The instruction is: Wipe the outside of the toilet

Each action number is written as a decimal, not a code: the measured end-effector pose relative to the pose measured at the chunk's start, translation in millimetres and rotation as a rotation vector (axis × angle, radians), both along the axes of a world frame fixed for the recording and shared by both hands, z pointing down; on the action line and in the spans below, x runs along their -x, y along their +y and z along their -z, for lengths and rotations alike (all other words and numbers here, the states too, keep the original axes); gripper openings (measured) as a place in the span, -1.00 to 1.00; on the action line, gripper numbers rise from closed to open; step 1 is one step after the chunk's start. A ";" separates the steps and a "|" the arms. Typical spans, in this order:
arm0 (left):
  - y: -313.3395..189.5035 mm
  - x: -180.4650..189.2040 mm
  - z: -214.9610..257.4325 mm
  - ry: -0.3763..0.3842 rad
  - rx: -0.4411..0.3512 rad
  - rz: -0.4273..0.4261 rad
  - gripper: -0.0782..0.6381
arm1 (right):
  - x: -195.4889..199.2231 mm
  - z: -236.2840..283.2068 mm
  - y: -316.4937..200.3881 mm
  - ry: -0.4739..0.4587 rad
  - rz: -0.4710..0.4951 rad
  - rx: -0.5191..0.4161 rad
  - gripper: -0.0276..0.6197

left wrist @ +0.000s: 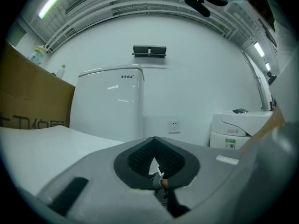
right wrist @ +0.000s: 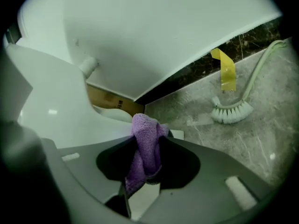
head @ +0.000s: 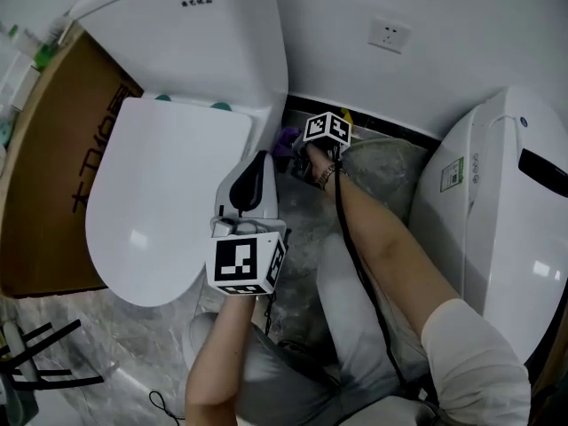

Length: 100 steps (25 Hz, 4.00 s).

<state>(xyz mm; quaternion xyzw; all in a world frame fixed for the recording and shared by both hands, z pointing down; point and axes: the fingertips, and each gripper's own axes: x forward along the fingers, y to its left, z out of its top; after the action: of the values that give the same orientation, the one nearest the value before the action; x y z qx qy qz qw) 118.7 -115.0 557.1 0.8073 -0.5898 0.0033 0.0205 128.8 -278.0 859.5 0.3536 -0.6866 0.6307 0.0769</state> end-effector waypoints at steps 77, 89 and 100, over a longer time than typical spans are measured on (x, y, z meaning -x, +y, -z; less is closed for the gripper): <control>15.5 41.3 57.3 0.015 -0.147 0.029 -0.77 | -36.1 114.2 74.3 -0.189 -0.276 -0.264 -0.47; 33.3 61.9 56.3 -0.014 -0.117 0.111 -0.77 | 4.7 -31.0 82.7 -0.062 -0.209 -0.061 -0.47; 35.1 72.3 53.9 -0.044 -0.101 0.120 -0.77 | 31.8 -39.8 87.3 -0.158 -0.233 0.020 -0.47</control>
<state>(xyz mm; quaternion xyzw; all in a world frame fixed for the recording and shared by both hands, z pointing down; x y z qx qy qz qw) 46.4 -79.8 503.2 0.7702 -0.6369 -0.0099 -0.0329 96.9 -190.6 899.4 0.3794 -0.6385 0.6679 -0.0474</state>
